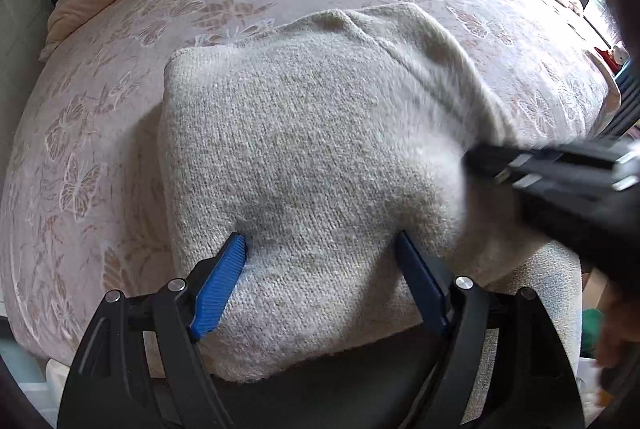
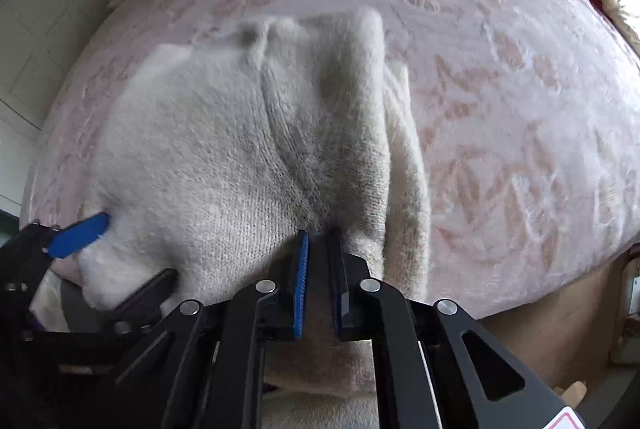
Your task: Fold small clothes
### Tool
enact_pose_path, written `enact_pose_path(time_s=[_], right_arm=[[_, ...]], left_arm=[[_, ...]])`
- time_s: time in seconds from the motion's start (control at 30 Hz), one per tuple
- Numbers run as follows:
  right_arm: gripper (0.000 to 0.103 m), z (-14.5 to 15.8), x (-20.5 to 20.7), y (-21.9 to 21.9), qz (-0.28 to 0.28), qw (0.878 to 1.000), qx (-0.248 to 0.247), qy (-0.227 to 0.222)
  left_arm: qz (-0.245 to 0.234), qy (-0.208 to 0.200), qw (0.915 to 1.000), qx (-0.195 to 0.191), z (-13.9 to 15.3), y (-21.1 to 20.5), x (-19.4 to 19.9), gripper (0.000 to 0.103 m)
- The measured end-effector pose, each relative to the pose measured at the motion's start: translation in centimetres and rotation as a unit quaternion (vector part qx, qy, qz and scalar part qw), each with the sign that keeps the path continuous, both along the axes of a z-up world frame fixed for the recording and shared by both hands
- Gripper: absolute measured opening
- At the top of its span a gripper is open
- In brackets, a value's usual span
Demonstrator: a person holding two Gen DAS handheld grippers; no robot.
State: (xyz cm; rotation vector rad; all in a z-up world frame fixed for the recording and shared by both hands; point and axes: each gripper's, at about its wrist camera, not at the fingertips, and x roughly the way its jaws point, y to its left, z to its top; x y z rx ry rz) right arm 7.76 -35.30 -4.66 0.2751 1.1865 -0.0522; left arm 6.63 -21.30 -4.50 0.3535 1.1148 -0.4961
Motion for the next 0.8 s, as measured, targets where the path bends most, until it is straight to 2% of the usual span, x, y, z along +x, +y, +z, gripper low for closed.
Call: enact_pose_path(time_s=[0.07, 0.13, 0.23, 0.3, 0.37, 0.4, 0.43, 0.47, 0.53, 0.63, 0.67, 0.7, 0.77, 0.8], right_arm=[[0.006, 0.7, -0.1, -0.4, -0.016, 1.000, 0.015, -0.011], [0.009, 2.9, -0.5, -0.3, -0.019, 0.999, 0.021, -0.027], [0.009, 5.5, -1.6, 0.7, 0.001, 0.999, 0.011, -0.049], [0.010, 4.9, -1.8, 1.3, 0.017, 0.999, -0.001, -0.032], [0.008, 2.4, -1.7, 1.5, 0.018, 1.000, -0.017, 0.000], [0.004, 0.5, -1.4, 1.4, 0.017, 1.000, -0.018, 0.010], [0.003, -0.2, -1.5, 1.3, 0.013, 1.000, -0.012, 0.002], [0.003, -0.1, -1.4, 1.2, 0.006, 1.000, -0.008, -0.002], [0.004, 0.8, -1.2, 1.3, 0.001, 1.000, -0.010, 0.004], [0.013, 2.9, -1.7, 1.2, -0.001, 1.000, 0.001, -0.009], [0.023, 3.6, -2.2, 1.0, -0.006, 1.000, 0.006, -0.019], [0.039, 4.4, -2.6, 0.8, -0.011, 0.999, 0.009, -0.028], [0.061, 5.9, -3.5, 0.1, -0.025, 0.998, -0.007, -0.050], [0.066, 6.4, -3.7, -0.1, -0.028, 0.998, -0.017, -0.056]], left_arm=[[0.001, 0.001, 1.0000, -0.001, 0.6, 0.2, -0.5, 0.074], [0.010, -0.006, 0.9998, -0.015, 2.2, 1.4, -1.2, 0.074], [0.034, 0.008, 0.9989, -0.031, 2.9, 3.7, -1.5, 0.074], [0.051, 0.034, 0.9980, -0.016, 1.5, 4.9, -1.0, 0.074], [0.071, 0.072, 0.9948, 0.003, -1.0, 5.8, -0.3, 0.075], [0.084, 0.098, 0.9916, -0.003, -2.4, 6.4, 0.2, 0.075], [0.090, 0.109, 0.9900, -0.008, -3.1, 6.7, 0.3, 0.075], [0.094, 0.115, 0.9889, -0.011, -3.8, 6.8, 0.5, 0.076], [0.088, 0.100, 0.9910, -0.008, -3.6, 6.7, 0.3, 0.076], [0.072, 0.082, 0.9939, -0.010, -1.7, 6.4, -0.6, 0.074], [0.068, 0.074, 0.9948, -0.017, -0.8, 6.5, -1.0, 0.074], [0.064, 0.066, 0.9955, -0.024, 0.3, 6.5, -1.3, 0.074], [0.060, 0.051, 0.9959, -0.045, 2.5, 6.8, -1.7, 0.076], [0.059, 0.045, 0.9954, -0.060, 3.6, 6.9, -1.6, 0.078]])
